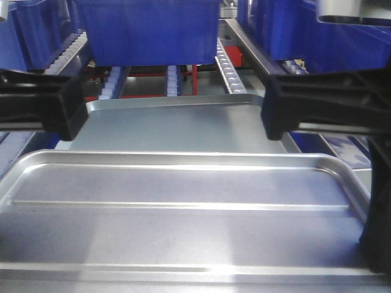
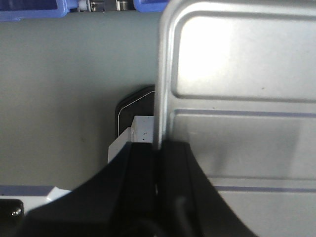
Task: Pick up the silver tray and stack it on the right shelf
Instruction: 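Carry the tray with both grippers while the base drives to another shelf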
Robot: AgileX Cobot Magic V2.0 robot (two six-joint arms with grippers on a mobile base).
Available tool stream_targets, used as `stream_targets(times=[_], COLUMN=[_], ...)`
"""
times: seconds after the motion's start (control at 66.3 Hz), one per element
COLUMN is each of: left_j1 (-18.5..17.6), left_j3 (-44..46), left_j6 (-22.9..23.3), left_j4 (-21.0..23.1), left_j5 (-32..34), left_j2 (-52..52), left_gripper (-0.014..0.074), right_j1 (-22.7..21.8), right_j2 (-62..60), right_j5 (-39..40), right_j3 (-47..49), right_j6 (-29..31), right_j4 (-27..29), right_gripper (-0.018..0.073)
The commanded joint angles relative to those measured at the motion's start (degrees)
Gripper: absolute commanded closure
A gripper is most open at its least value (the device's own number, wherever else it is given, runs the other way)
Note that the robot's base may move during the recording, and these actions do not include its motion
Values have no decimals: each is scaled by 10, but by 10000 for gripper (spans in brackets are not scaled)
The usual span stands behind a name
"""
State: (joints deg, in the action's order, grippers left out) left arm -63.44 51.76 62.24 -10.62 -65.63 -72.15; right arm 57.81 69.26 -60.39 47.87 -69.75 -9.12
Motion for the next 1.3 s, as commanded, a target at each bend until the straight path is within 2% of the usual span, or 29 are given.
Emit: stream_targets(times=[0.0,1.101,1.282], left_j1=[-2,-2,-1], left_j3=[12,12,12], left_j6=[-1,-1,22], left_j4=[-26,-28,-27], left_j5=[-111,-96,-75], left_j2=[15,15,15], left_gripper=[695,695,695], right_j1=[-1,-1,-1], right_j2=[-15,-15,-15], right_j5=[-37,-37,-34], right_j3=[14,14,14], right_j6=[1,1,1], right_j4=[-31,-31,-31], right_gripper=[501,501,501])
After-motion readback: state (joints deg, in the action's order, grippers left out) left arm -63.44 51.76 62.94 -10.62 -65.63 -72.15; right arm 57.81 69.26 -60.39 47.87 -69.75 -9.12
